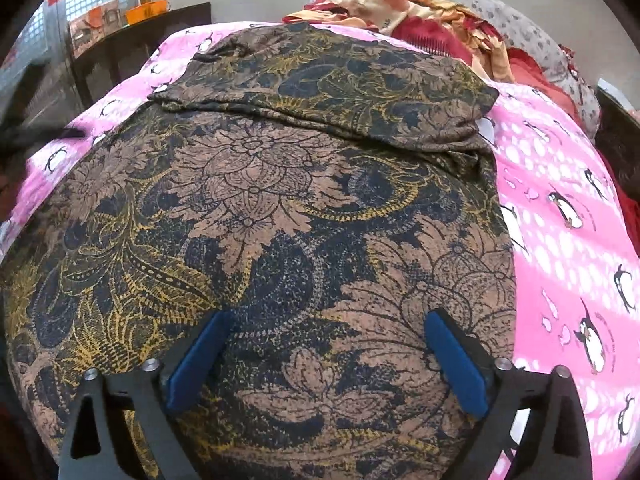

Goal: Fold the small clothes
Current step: 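Grasp the shirt hem edge with the left tool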

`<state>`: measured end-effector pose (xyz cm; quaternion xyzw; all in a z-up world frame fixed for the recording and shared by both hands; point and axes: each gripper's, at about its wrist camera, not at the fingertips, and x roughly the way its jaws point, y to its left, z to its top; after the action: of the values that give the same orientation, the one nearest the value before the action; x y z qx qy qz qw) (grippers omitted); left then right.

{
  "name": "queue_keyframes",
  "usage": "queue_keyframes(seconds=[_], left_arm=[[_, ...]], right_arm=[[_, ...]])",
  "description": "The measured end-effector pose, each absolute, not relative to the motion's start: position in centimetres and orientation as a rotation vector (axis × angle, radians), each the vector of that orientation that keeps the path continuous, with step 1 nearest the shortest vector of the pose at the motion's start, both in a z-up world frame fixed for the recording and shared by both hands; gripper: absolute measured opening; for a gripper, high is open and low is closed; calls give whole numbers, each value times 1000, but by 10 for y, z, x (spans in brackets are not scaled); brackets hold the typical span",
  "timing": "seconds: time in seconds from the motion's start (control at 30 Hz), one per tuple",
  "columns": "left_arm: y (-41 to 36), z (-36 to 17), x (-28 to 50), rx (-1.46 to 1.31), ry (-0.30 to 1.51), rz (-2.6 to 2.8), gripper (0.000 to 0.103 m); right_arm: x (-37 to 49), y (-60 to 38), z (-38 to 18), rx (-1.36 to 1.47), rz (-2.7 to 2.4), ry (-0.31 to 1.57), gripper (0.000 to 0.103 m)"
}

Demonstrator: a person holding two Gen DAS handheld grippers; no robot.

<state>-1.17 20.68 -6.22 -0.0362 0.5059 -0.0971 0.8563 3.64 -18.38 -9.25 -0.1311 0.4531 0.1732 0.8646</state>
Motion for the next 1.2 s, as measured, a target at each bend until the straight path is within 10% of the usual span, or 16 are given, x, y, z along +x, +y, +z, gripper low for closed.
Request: queue_keyframes(seconds=[0.67,0.9,1.2], left_arm=[[204,-75,-89,-453,1112,-598,97],[199,-76,-93,-342,1118,-615,60],[203,-81,-85,-385,1094,-601,57]], right_arm=[[10,-223,-59,-77,404,898,90],[-49,-281,-43,28,383,876,80],[-79,-314,-73,218,523,915,65]])
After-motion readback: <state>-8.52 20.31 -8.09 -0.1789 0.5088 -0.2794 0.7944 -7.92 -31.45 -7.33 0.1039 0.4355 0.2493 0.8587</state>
